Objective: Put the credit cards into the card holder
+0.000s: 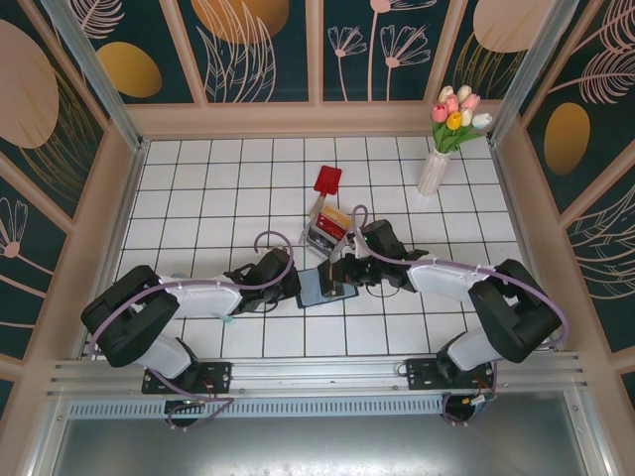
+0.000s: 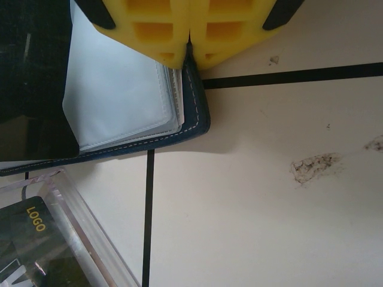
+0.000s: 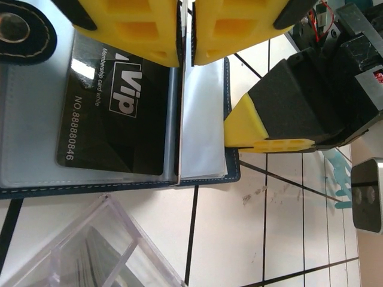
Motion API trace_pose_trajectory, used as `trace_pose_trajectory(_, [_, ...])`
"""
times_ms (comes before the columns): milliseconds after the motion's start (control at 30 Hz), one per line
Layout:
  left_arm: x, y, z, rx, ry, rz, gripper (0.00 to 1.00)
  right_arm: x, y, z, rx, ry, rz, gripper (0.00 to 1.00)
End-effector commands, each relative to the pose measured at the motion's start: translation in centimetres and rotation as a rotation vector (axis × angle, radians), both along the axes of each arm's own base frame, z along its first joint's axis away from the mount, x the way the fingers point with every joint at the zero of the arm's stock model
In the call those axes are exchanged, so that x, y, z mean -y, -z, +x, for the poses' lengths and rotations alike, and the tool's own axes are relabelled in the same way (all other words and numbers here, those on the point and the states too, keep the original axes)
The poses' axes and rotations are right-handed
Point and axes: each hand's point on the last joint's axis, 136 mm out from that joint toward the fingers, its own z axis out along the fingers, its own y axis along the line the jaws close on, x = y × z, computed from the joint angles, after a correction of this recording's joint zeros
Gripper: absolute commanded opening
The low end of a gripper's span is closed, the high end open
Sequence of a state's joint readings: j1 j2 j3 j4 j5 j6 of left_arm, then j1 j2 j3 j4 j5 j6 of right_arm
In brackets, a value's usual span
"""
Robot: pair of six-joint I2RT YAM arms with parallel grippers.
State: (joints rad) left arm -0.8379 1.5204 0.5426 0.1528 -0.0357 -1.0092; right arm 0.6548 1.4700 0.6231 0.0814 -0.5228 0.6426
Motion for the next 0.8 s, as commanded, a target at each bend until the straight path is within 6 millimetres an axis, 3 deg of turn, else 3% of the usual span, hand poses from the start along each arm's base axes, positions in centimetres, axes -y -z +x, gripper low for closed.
trace_pose_trajectory(0, [-1.9,2.7,-1.6,-0.070,0.015,0.105,0.04,-0.7,0.1,-0.2,-0.014,-0.016,0.023,0.16])
trace_pose_trajectory(133, [-1.9,2.7,-1.7,-0.072,0.015,0.105,0.04,-0.6,0.7,0.1,-0.024,-0.007,0.002,0.16])
trace_pose_trajectory(300, [-1.9,2.7,-1.6,-0.070,0.016,0.105,0.04,-0.1,1.9,-0.2,-0.048,0.002,-0.029,0.00])
trace_pose_trajectory(567, [-2.0,2.7,-1.7,-0.071,0.012,0.107,0.03,1.0,3.0,-2.6,-0.114,0.026,0.015,0.00])
trace_pose_trajectory(767, [-1.8,2.8,-1.7,-0.071,0.015,0.102,0.03,0.6,3.2,-2.8,-0.131,0.031,0.062,0.00])
